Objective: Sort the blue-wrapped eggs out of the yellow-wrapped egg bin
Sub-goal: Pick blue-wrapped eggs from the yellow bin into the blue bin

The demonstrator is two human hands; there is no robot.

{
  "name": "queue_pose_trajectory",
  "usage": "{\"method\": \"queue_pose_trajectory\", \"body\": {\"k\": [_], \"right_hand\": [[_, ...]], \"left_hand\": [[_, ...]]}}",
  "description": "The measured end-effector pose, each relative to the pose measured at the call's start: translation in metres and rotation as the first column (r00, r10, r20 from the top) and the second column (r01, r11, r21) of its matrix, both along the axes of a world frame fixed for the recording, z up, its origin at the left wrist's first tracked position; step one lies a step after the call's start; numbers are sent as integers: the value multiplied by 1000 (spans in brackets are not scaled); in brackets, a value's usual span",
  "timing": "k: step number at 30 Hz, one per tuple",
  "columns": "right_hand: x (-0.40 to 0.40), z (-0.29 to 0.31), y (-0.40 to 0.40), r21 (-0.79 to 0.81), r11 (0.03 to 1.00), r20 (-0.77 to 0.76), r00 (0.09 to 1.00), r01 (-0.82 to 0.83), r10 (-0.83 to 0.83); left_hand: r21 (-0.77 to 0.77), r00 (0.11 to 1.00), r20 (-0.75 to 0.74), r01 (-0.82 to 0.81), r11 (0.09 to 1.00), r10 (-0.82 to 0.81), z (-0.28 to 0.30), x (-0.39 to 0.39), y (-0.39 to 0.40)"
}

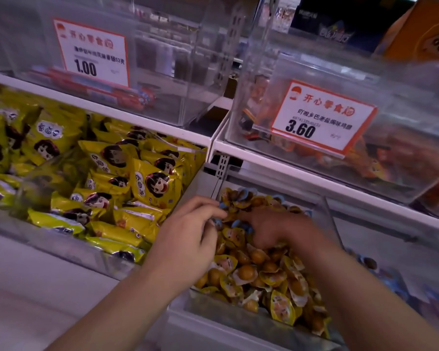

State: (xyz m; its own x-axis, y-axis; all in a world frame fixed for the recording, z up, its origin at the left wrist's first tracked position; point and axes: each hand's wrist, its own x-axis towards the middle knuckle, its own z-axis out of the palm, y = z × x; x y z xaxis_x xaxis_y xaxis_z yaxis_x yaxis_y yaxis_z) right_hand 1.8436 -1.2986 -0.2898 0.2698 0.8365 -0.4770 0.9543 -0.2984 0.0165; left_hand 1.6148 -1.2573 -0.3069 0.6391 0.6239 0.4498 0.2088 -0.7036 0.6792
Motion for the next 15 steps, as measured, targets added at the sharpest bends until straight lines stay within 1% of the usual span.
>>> {"method": "queue_pose_trajectory", "body": {"k": [4, 9, 12, 13, 15], "right_hand": [[-2, -5, -3, 49, 999, -64, 998, 19, -16], [3, -4, -9, 64, 997, -200, 979, 43, -29], [0, -1, -10, 35, 999, -269, 963, 37, -26], [-2, -1, -9, 18, 1000, -276, 961, 19, -14], [-5, -1, -6, 7, 1000, -236, 972, -16, 18]], "left_hand": [[11, 1000, -6, -4, 1000, 5, -2, 1, -2], [13, 1000, -5, -30, 999, 30, -2, 6, -5], [29, 998, -13, -55, 998, 56, -1, 10, -10], [36, 998, -13, -66, 997, 66, -1, 12, -11], [50, 996, -16, -86, 995, 87, -3, 15, -12]]}}
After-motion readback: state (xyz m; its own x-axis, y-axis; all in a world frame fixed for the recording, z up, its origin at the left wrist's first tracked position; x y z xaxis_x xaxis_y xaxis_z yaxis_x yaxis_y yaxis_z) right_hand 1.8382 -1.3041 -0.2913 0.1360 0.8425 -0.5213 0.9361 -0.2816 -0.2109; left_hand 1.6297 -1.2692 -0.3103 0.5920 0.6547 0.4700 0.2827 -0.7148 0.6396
